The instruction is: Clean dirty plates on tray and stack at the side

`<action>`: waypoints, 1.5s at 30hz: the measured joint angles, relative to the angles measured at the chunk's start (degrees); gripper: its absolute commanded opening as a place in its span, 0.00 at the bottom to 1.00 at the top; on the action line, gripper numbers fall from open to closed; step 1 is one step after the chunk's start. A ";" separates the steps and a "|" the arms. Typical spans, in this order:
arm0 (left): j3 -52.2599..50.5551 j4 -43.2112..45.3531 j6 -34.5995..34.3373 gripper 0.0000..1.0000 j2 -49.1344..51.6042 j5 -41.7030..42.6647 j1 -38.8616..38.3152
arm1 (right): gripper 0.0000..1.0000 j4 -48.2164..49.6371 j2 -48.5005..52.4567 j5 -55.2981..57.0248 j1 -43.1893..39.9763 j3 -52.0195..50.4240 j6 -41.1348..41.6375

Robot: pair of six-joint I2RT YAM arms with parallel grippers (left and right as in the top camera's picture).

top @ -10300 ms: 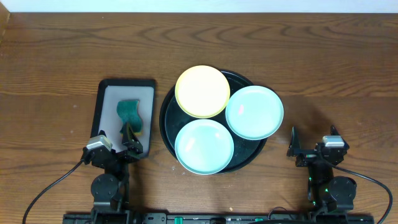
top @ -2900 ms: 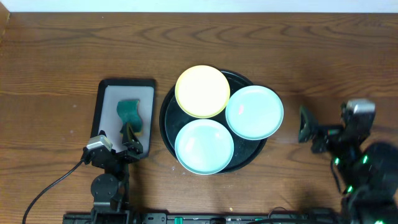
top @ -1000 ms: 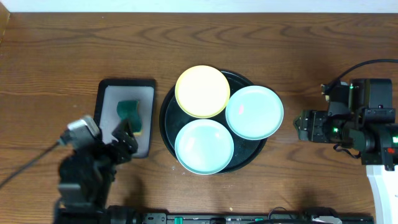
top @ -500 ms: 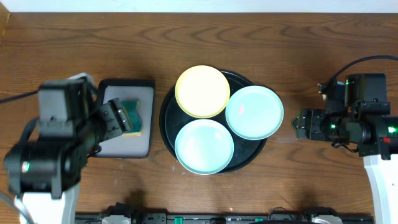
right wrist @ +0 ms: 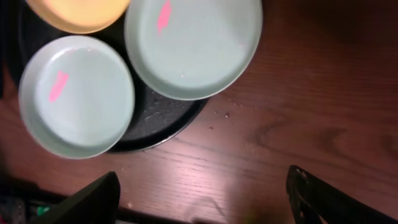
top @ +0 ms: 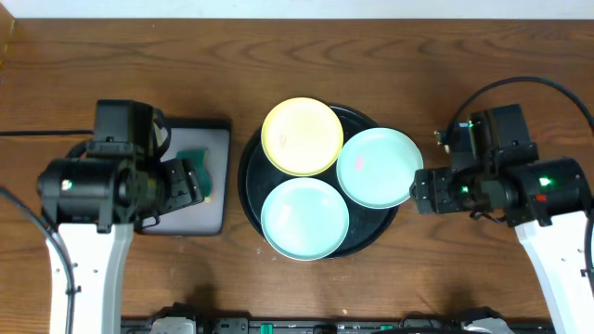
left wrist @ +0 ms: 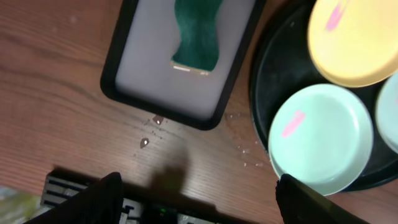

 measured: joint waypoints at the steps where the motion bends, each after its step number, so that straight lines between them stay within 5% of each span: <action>1: -0.55 0.55 0.02 0.78 0.50 -0.28 0.00 | 0.83 0.68 0.11 0.35 -0.02 -0.70 0.00; 7: -2.62 2.32 0.09 0.66 5.31 -1.73 0.00 | 0.83 5.51 0.79 0.94 -0.02 -5.66 0.00; 12: -2.73 4.07 0.15 0.33 9.20 -2.12 0.00 | 0.83 9.35 0.79 1.14 -0.02 -8.28 0.00; 16: -2.84 4.15 0.04 0.27 11.78 -2.10 0.00 | 0.89 13.29 0.79 1.22 -0.02 -10.19 0.00; 28: -3.13 10.86 -0.35 0.46 15.56 -2.08 0.00 | 0.82 15.19 7.23 0.48 -0.02 -10.56 -0.44; 45: -4.46 17.25 -0.76 0.59 15.54 -3.65 0.00 | 0.79 15.17 19.45 -0.33 3.26 -3.50 0.24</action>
